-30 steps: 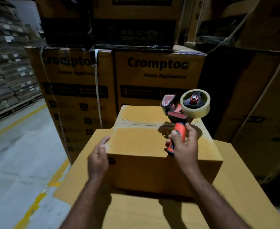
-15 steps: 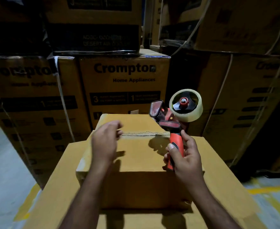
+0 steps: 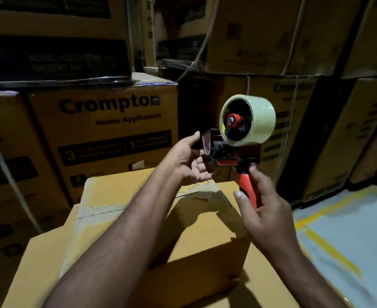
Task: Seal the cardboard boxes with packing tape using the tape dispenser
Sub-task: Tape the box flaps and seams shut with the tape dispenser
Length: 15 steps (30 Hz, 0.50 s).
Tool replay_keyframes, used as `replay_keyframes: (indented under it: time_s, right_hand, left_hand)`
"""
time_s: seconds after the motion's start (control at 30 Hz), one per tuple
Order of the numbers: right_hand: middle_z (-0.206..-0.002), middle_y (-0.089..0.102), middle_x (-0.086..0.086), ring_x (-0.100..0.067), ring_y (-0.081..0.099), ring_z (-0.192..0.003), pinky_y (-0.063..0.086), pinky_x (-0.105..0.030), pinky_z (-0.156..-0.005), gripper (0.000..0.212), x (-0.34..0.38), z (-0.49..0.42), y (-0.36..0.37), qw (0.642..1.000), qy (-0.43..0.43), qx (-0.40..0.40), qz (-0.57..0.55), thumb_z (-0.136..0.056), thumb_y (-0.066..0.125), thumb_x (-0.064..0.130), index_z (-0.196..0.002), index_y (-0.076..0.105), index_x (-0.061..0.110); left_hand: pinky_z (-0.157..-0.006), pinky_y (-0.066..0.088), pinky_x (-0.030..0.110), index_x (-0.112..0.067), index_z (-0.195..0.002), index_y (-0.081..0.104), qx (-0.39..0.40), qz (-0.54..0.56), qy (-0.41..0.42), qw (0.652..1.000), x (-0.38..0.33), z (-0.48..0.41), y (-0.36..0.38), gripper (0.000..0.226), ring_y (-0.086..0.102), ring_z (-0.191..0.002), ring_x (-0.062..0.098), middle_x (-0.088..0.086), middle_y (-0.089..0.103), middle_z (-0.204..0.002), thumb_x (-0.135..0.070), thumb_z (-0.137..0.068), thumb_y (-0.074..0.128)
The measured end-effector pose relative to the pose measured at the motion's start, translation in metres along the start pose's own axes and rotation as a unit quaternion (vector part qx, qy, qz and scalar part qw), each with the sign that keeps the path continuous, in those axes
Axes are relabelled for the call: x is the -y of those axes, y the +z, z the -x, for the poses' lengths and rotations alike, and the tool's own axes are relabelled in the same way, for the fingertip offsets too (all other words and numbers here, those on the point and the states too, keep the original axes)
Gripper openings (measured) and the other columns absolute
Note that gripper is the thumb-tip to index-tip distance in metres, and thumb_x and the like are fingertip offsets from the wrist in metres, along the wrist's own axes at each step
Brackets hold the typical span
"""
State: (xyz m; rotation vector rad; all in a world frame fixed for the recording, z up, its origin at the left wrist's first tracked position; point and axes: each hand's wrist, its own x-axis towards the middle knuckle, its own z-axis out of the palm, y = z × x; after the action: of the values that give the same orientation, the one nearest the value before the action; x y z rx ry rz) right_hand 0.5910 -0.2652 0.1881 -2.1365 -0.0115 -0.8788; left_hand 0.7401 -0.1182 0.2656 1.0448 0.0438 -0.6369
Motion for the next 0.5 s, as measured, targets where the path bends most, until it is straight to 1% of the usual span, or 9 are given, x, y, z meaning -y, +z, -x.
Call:
replay_keyframes:
  time_s: [0.07, 0.17, 0.23, 0.27, 0.33, 0.37, 0.43, 0.5]
  right_hand:
    - [-0.145, 0.052, 0.002, -0.019, 0.056, -0.124, 0.051, -0.029, -0.090, 0.064, -0.002, -0.006, 0.002, 1.000, 0.003, -0.001, 0.021, -0.095, 0.066, 0.028, -0.152, 0.036, 0.035]
    - [-0.144, 0.054, -0.002, -0.017, 0.055, -0.118, 0.050, -0.028, -0.086, 0.066, -0.004, -0.012, 0.007, 0.999, 0.015, -0.007, 0.045, -0.095, 0.066, 0.029, -0.154, 0.034, 0.033]
    - [-0.141, 0.055, -0.005, -0.013, 0.053, -0.111, 0.049, -0.026, -0.081, 0.067, -0.006, -0.015, 0.012, 0.998, 0.024, -0.010, 0.051, -0.095, 0.066, 0.031, -0.154, 0.033, 0.033]
    - [-0.140, 0.055, -0.005, -0.012, 0.052, -0.110, 0.048, -0.025, -0.080, 0.067, -0.007, -0.016, 0.014, 0.998, 0.026, -0.010, 0.053, -0.095, 0.066, 0.031, -0.154, 0.033, 0.033]
    - [-0.140, 0.056, -0.006, -0.015, 0.055, -0.111, 0.048, -0.025, -0.080, 0.067, -0.008, -0.021, 0.018, 0.998, 0.029, -0.005, 0.056, -0.095, 0.066, 0.030, -0.154, 0.033, 0.033]
    - [-0.141, 0.056, -0.006, -0.019, 0.057, -0.115, 0.049, -0.025, -0.081, 0.067, -0.010, -0.024, 0.021, 0.998, 0.027, -0.002, 0.057, -0.095, 0.067, 0.029, -0.153, 0.034, 0.032]
    - [-0.142, 0.054, -0.005, -0.024, 0.058, -0.121, 0.053, -0.029, -0.084, 0.067, -0.014, -0.031, 0.025, 0.998, 0.020, 0.004, 0.062, -0.095, 0.067, 0.029, -0.153, 0.034, 0.030]
    - [-0.144, 0.053, -0.004, -0.022, 0.057, -0.122, 0.055, -0.031, -0.089, 0.067, -0.019, -0.042, 0.027, 0.998, 0.018, 0.016, 0.065, -0.096, 0.066, 0.030, -0.154, 0.032, 0.031]
  left_hand:
    - [-0.102, 0.053, 0.053, -0.002, -0.108, 0.062, -0.002, 0.025, -0.004, 1.000, -0.004, -0.015, 0.005, 0.037, 0.069, -0.115, 0.031, 0.016, 0.071, -0.122, -0.037, -0.095, 0.069]
    - [-0.101, 0.054, 0.053, -0.001, -0.104, 0.064, -0.005, 0.008, 0.000, 1.000, -0.011, -0.034, 0.008, 0.023, 0.071, -0.111, 0.032, 0.021, 0.071, -0.120, -0.022, -0.097, 0.066]
    - [-0.096, 0.056, 0.054, 0.000, -0.103, 0.066, -0.012, -0.020, 0.002, 1.000, -0.014, -0.047, 0.007, 0.016, 0.072, -0.107, 0.034, 0.023, 0.072, -0.117, -0.015, -0.098, 0.063]
    - [-0.091, 0.059, 0.053, 0.000, -0.105, 0.067, -0.020, -0.035, 0.000, 0.999, -0.015, -0.054, 0.005, 0.015, 0.073, -0.103, 0.035, 0.023, 0.072, -0.115, -0.012, -0.096, 0.063]
    - [-0.075, 0.064, 0.051, -0.004, -0.112, 0.068, -0.036, -0.073, -0.011, 0.997, -0.018, -0.066, 0.000, 0.021, 0.075, -0.097, 0.033, 0.020, 0.074, -0.111, -0.009, -0.093, 0.065]
    - [-0.072, 0.064, 0.049, -0.006, -0.113, 0.069, -0.040, -0.100, -0.018, 0.994, -0.020, -0.071, -0.003, 0.022, 0.076, -0.096, 0.031, 0.017, 0.075, -0.110, -0.011, -0.091, 0.066]
    - [-0.072, 0.064, 0.044, -0.008, -0.106, 0.071, -0.042, -0.159, -0.031, 0.986, -0.027, -0.082, -0.013, 0.019, 0.076, -0.093, 0.028, 0.013, 0.077, -0.107, -0.015, -0.089, 0.071]
    - [-0.072, 0.064, 0.040, -0.007, -0.102, 0.071, -0.046, -0.182, -0.037, 0.981, -0.035, -0.093, -0.023, 0.018, 0.076, -0.087, 0.024, 0.011, 0.076, -0.104, -0.016, -0.087, 0.075]
